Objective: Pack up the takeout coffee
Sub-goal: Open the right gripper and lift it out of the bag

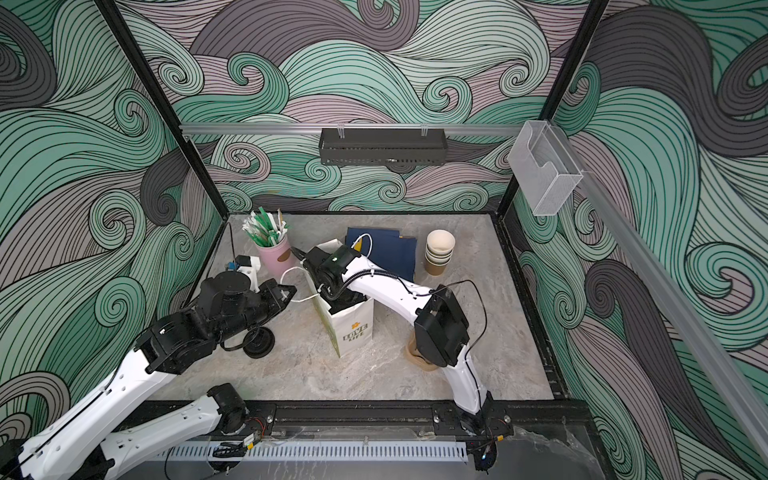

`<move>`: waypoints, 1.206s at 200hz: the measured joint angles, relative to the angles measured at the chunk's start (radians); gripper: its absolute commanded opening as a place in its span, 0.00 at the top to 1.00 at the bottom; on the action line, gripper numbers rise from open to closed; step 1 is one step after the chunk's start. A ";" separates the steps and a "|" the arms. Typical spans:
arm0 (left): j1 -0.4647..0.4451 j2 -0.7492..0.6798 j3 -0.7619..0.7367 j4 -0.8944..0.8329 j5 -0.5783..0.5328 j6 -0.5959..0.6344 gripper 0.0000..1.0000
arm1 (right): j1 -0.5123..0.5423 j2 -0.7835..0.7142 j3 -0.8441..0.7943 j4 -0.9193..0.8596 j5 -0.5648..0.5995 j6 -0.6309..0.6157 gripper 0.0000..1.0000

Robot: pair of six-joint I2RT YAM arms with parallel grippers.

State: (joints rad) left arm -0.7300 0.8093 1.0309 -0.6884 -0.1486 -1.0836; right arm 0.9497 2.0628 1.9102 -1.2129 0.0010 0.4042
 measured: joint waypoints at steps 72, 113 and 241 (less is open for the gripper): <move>0.000 -0.021 -0.009 -0.021 -0.016 -0.010 1.00 | 0.000 -0.025 -0.005 -0.025 0.002 0.018 0.24; 0.000 -0.034 -0.027 -0.036 -0.025 -0.025 1.00 | 0.002 -0.044 -0.003 -0.043 0.029 0.042 0.27; 0.000 0.018 -0.026 -0.058 -0.023 -0.027 1.00 | 0.024 -0.050 0.044 -0.056 0.116 0.068 0.14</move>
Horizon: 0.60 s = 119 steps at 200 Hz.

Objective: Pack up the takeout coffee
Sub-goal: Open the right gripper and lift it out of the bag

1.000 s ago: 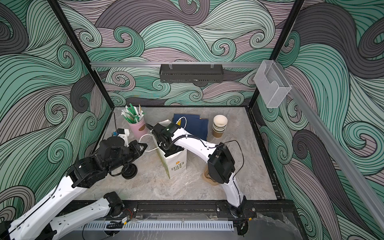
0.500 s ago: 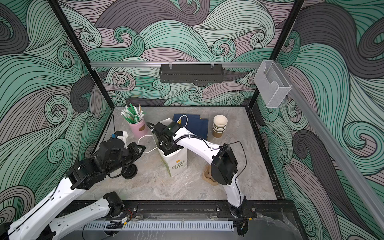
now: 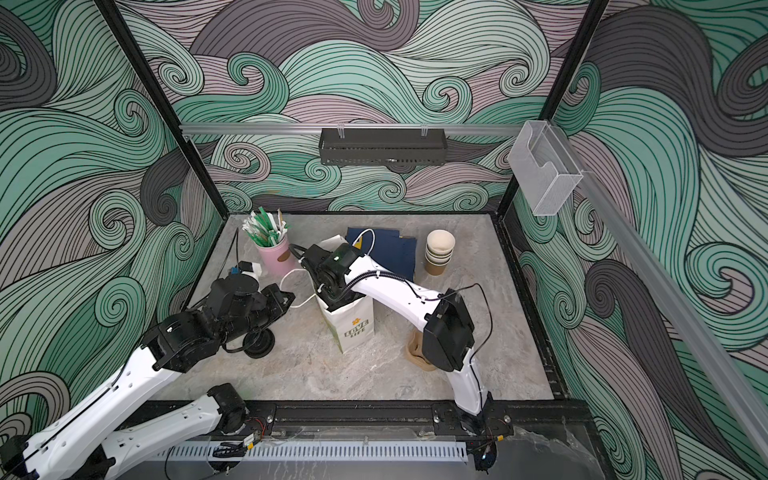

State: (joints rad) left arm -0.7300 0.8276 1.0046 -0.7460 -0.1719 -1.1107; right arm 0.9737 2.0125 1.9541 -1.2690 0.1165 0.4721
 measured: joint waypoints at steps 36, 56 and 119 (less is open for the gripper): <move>0.000 0.002 0.001 0.004 0.000 0.000 1.00 | 0.002 -0.018 0.022 -0.008 0.037 -0.004 0.11; 0.000 0.003 0.001 0.006 0.001 0.002 1.00 | 0.002 -0.023 0.037 -0.011 0.046 -0.004 0.11; 0.000 0.021 0.010 0.005 0.001 0.003 1.00 | 0.004 -0.051 0.103 -0.015 0.070 -0.004 0.11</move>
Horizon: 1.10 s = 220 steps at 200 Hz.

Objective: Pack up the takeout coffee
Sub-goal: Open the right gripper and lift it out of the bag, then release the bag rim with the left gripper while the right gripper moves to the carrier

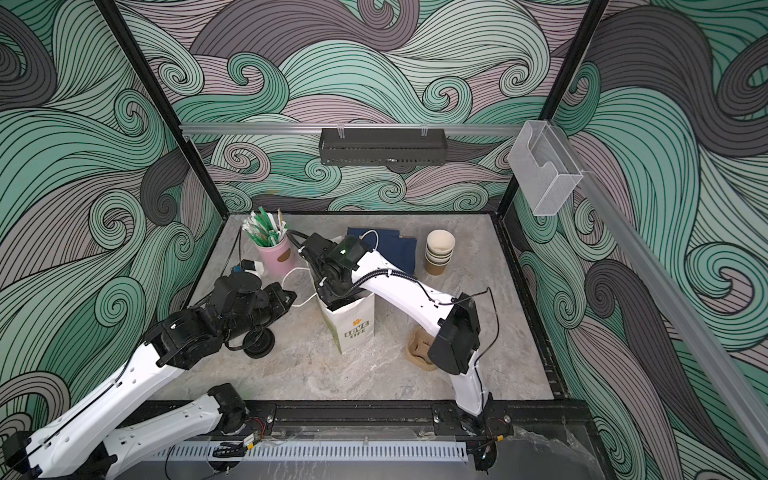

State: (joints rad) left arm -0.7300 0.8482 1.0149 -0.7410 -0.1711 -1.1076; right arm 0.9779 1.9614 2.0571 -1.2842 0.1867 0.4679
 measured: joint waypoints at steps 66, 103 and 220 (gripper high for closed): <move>0.000 0.000 0.000 0.000 -0.002 0.000 0.92 | 0.003 -0.092 0.093 0.020 0.018 -0.029 0.13; 0.000 -0.001 0.004 -0.003 -0.012 0.024 0.59 | 0.011 -0.167 0.126 0.056 0.003 -0.070 0.16; 0.000 -0.113 0.122 -0.019 -0.186 0.169 0.38 | -0.144 -0.971 -0.533 0.168 0.177 0.021 0.22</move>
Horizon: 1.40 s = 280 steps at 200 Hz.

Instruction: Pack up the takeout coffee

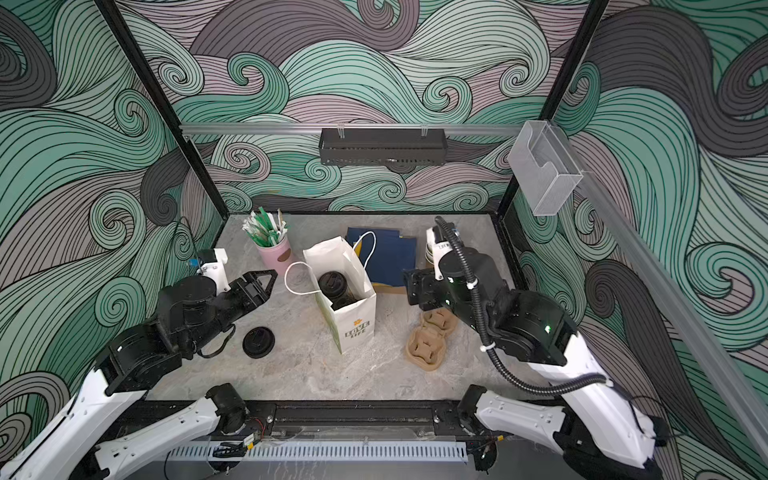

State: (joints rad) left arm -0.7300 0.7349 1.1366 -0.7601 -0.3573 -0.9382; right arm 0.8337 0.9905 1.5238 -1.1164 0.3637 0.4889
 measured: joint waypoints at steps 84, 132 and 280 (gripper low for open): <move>0.000 0.003 0.010 -0.131 -0.104 -0.048 0.41 | -0.297 0.125 -0.325 -0.034 -0.261 0.175 0.26; 0.000 0.013 0.050 -0.176 -0.113 -0.061 0.41 | -0.351 0.237 -0.361 0.089 -0.367 0.175 0.28; 0.487 0.575 0.539 -0.217 0.203 0.389 0.51 | -0.494 0.290 -0.171 0.085 -0.449 0.064 0.32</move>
State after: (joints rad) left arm -0.2428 1.3094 1.6752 -0.9771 -0.1547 -0.5491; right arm 0.3401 1.2800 1.3533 -1.0317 -0.0849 0.5529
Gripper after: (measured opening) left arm 0.499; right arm 0.678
